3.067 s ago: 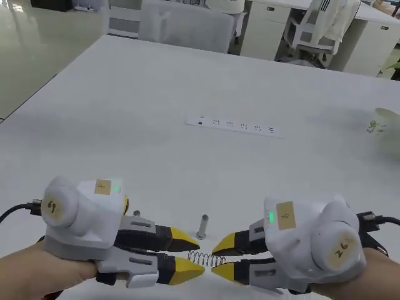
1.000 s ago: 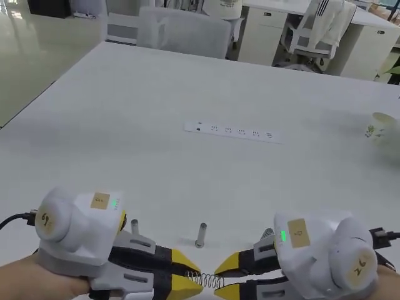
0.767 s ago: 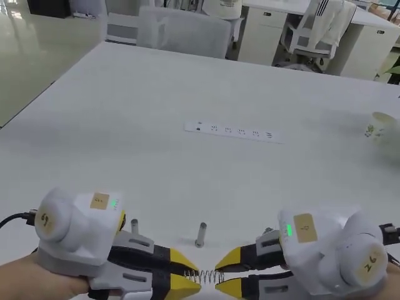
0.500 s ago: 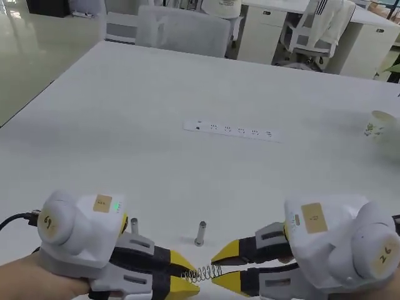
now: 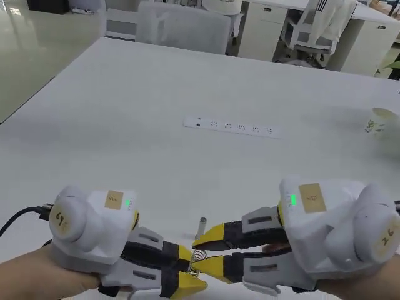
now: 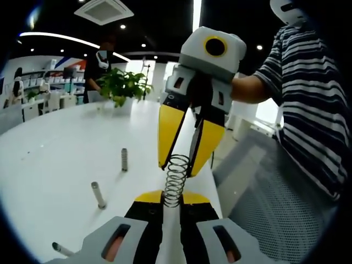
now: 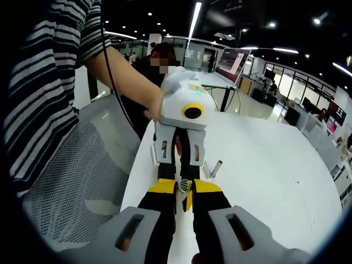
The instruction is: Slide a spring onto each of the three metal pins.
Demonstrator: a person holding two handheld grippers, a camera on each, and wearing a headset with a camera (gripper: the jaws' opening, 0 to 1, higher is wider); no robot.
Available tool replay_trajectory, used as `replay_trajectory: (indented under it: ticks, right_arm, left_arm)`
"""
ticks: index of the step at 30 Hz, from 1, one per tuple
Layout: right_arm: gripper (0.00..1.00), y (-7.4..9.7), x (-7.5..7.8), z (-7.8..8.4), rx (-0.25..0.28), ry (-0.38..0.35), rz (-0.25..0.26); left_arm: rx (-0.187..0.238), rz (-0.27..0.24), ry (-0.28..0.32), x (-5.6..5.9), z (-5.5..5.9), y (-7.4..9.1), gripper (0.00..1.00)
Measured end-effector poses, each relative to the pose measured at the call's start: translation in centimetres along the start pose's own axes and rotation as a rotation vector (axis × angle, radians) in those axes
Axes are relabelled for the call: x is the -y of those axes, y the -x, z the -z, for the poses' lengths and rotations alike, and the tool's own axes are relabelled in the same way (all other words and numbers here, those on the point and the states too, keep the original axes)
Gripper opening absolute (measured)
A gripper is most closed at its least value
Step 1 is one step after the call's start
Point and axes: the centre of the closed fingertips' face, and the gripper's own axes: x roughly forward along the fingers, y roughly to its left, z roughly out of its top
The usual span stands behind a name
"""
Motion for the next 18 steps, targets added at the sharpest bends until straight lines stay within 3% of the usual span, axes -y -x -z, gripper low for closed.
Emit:
replay_trajectory:
  ticks: [18]
  right_arm:
    - [0.07, 0.33, 0.13, -0.41, 0.0, 0.046, 0.023]
  left_arm:
    - [0.015, -0.017, 0.012, -0.1, -0.44, 0.17, 0.03]
